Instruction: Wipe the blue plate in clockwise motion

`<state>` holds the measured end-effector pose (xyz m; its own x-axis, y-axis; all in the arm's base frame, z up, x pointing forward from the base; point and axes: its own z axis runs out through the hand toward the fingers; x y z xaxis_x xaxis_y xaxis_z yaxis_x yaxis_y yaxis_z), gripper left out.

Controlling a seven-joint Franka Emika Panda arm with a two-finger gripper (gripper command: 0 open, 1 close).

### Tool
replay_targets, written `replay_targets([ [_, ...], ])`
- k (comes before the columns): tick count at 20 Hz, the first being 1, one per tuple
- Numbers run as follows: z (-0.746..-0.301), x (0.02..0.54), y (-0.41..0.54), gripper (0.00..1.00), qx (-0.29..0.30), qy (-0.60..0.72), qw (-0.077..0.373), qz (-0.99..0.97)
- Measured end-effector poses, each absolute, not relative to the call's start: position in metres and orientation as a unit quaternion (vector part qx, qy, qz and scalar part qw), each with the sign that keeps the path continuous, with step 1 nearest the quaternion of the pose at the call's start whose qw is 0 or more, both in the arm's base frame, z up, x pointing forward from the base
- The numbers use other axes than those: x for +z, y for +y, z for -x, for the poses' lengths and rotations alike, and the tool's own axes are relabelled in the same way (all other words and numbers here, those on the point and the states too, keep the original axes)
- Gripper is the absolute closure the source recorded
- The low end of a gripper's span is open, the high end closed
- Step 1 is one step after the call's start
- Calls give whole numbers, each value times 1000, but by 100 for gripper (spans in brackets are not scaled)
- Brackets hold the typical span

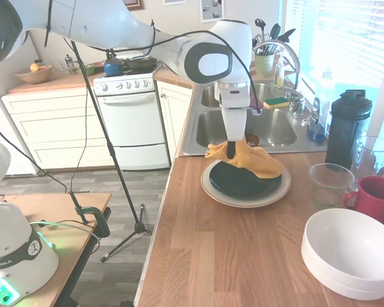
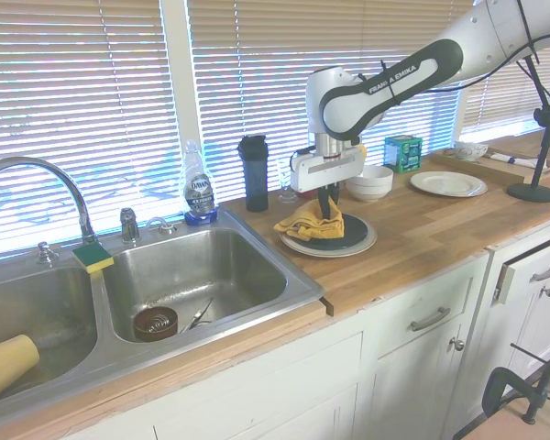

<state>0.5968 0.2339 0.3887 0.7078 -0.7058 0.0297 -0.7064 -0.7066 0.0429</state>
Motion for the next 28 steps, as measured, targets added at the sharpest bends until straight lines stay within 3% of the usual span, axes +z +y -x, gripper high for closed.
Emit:
replay_targets([
  [13, -620, 377, 152, 100, -3, -429, 45, -902],
  [28, -521, 389, 175, 100, -17, -382, 54, -922],
])
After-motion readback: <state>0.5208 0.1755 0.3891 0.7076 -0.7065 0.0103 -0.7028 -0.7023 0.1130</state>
